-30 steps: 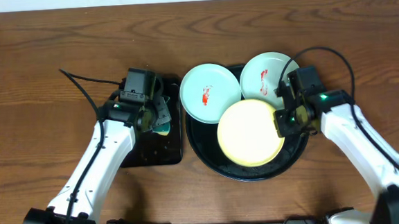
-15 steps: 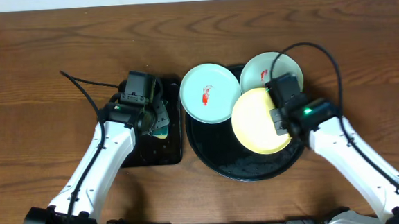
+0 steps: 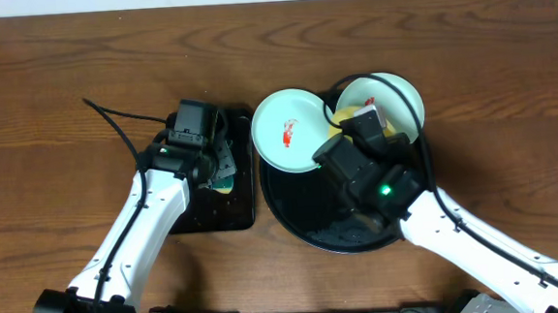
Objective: Clean dirty plates on tray and stack at the side
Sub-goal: 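Retract the left gripper and lift the yellow plate with the right gripper, then carry the yellow plate right and set it on the table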
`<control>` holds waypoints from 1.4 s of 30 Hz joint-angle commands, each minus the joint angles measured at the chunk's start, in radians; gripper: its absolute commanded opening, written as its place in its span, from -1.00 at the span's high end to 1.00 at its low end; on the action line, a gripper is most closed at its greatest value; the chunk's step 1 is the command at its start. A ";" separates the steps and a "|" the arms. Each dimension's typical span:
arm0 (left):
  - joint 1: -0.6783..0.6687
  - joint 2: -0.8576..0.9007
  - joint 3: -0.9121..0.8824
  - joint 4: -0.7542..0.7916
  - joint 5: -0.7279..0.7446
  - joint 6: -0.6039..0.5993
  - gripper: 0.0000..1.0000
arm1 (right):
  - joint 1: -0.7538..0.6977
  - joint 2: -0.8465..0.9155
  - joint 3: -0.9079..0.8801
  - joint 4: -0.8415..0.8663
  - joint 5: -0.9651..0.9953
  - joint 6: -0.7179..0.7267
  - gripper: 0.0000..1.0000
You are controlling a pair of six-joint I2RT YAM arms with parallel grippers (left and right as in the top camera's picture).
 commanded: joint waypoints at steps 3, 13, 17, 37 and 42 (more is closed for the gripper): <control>0.005 0.002 -0.007 0.000 -0.016 0.017 0.85 | 0.068 -0.022 0.028 0.033 0.312 0.022 0.98; 0.005 0.002 -0.007 0.000 -0.016 0.016 0.85 | 0.092 -0.022 0.028 0.041 0.335 0.023 0.98; 0.005 0.002 -0.007 0.000 -0.016 0.016 0.85 | 0.091 -0.022 0.028 0.047 0.333 0.024 0.98; 0.005 0.002 -0.007 0.000 -0.016 0.017 0.85 | -0.602 -0.021 0.028 -0.020 -0.612 0.648 0.98; 0.005 0.002 -0.007 0.000 -0.016 0.017 0.85 | -0.717 -0.021 0.028 -0.020 -0.665 0.681 0.98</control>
